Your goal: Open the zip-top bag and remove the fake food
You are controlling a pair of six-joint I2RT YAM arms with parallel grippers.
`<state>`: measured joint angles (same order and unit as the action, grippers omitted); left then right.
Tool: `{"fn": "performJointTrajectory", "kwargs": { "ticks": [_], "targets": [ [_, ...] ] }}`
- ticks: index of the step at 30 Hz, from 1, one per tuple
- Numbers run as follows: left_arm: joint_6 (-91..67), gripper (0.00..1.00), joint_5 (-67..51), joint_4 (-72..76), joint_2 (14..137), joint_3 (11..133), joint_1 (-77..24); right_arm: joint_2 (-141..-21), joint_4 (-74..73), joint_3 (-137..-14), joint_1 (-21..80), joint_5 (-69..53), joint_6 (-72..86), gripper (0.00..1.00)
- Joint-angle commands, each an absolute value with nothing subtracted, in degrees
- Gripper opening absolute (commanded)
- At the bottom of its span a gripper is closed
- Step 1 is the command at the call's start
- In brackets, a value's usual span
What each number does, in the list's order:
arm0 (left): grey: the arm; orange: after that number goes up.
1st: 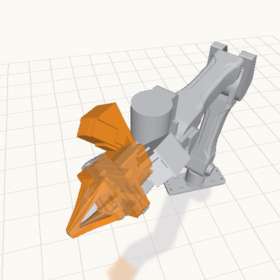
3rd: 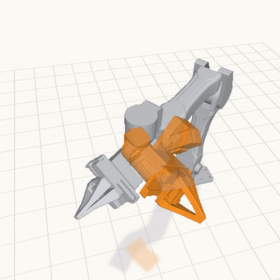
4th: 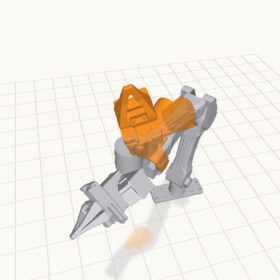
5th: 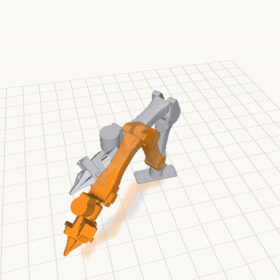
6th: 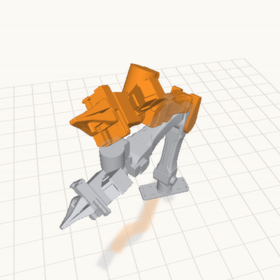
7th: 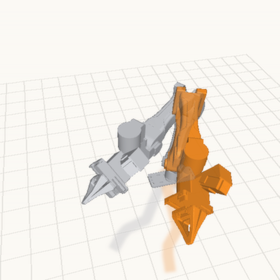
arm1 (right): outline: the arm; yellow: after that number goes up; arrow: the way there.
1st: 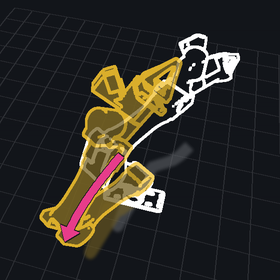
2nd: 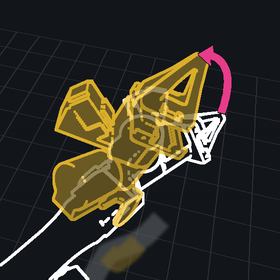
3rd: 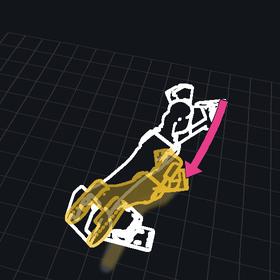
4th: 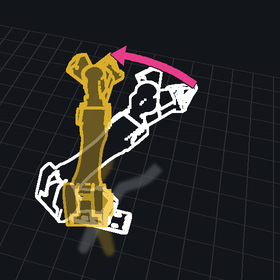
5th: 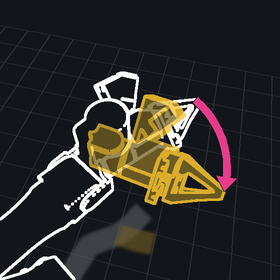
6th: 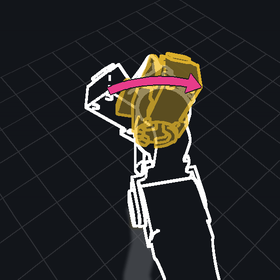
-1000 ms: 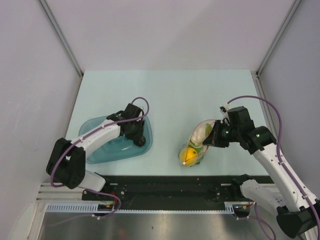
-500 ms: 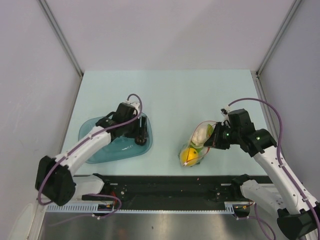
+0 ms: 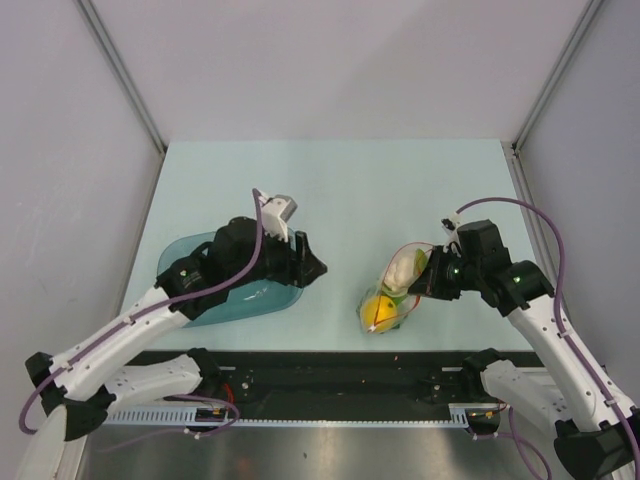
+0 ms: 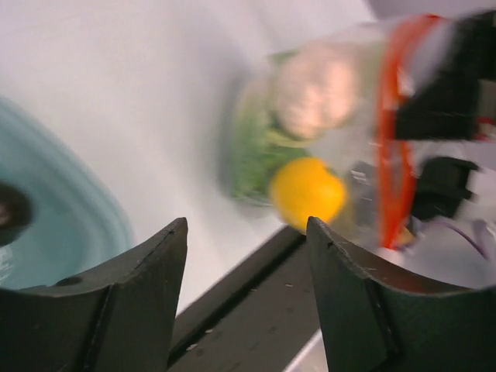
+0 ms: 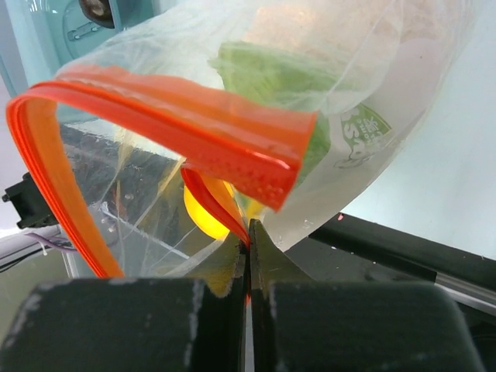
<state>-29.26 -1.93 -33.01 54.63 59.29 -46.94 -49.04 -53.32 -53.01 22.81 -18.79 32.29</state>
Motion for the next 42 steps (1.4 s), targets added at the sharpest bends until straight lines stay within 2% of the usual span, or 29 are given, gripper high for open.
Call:
{"fn": "performJointTrajectory", "kwargs": {
  "ticks": [1,8,12,20,23,28,32,37,42],
  "targets": [
    [-32.2,0.63,1.0,-26.5,57.4,64.8,-57.1,-49.0,-52.6,-55.0,22.5,-20.4,31.2,0.00],
    [-24.5,0.51,4.0,-28.9,73.6,81.3,-67.2,-49.7,-54.0,-58.2,22.6,-20.4,31.2,0.00],
    [-22.9,0.36,3.9,-31.0,80.8,87.6,-67.9,-48.7,-54.4,-58.2,22.6,-20.0,31.7,0.00],
    [-19.8,0.23,0.5,-34.3,92.5,97.2,-68.0,-46.9,-54.2,-56.3,22.6,-20.6,33.3,0.00],
    [-19.8,0.21,-1.8,-33.0,94.4,97.3,-68.0,-46.5,-54.7,-57.2,22.4,-20.7,33.6,0.00],
    [-19.8,0.20,-2.5,-33.5,98.6,98.4,-67.5,-46.2,-55.3,-58.5,22.4,-20.7,34.2,0.00],
    [-21.4,0.22,2.1,-38.2,103.1,100.3,-66.3,-46.1,-55.6,-57.9,22.4,-20.7,34.4,0.00],
    [-20.5,0.35,6.6,-37.7,105.0,99.9,-66.0,-44.7,-56.4,-57.1,22.5,-20.5,34.9,0.00],
    [-20.5,0.39,8.8,-37.0,105.5,98.8,-65.1,-43.2,-57.8,-56.3,22.5,-20.2,35.3,0.00]
  ]
}}
